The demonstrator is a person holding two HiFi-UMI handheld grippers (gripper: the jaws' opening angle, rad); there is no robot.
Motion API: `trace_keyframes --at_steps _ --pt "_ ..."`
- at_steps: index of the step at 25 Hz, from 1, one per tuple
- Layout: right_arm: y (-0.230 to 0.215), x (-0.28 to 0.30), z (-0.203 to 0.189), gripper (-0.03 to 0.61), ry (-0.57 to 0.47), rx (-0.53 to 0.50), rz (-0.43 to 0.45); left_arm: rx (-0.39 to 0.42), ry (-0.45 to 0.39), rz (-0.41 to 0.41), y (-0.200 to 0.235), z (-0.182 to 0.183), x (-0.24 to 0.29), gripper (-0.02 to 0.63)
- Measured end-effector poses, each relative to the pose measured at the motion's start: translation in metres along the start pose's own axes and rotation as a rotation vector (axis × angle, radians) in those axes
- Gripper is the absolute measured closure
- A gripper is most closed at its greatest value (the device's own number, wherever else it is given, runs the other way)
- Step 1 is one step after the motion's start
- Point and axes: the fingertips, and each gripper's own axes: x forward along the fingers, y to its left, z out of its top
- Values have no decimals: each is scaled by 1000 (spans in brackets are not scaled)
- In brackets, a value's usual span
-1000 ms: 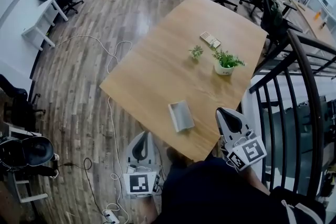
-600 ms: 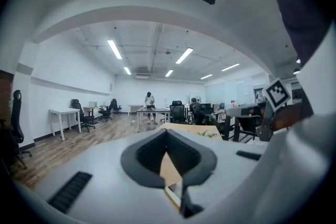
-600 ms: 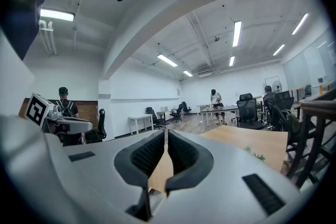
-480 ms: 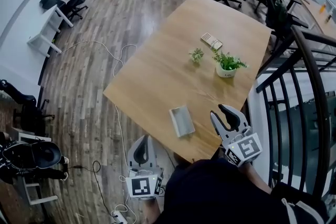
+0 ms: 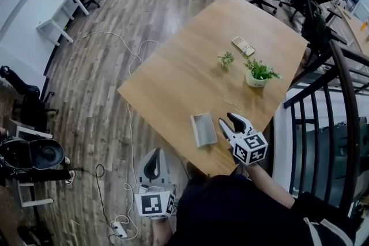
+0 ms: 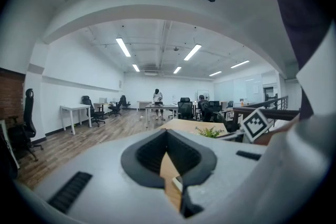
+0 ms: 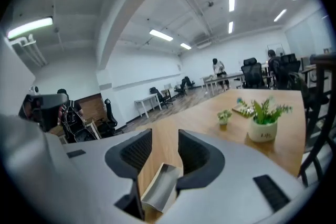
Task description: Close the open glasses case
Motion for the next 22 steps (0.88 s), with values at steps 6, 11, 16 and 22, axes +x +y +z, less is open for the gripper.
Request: trace_keyframes --at_steps 6,11,16,22 --pt "-12 60 -100 413 247 95 -18 -25 27 108 25 -13 -34 615" --pt "-24 84 -160 416 413 78 -56 -39 30 191 42 -19 -60 615" --pt "-27 92 -183 431 476 65 -62 -45 32 257 52 -22 -81 615" --pt "-32 94 -189 468 495 28 -71 -50 26 304 61 -25 -94 615"
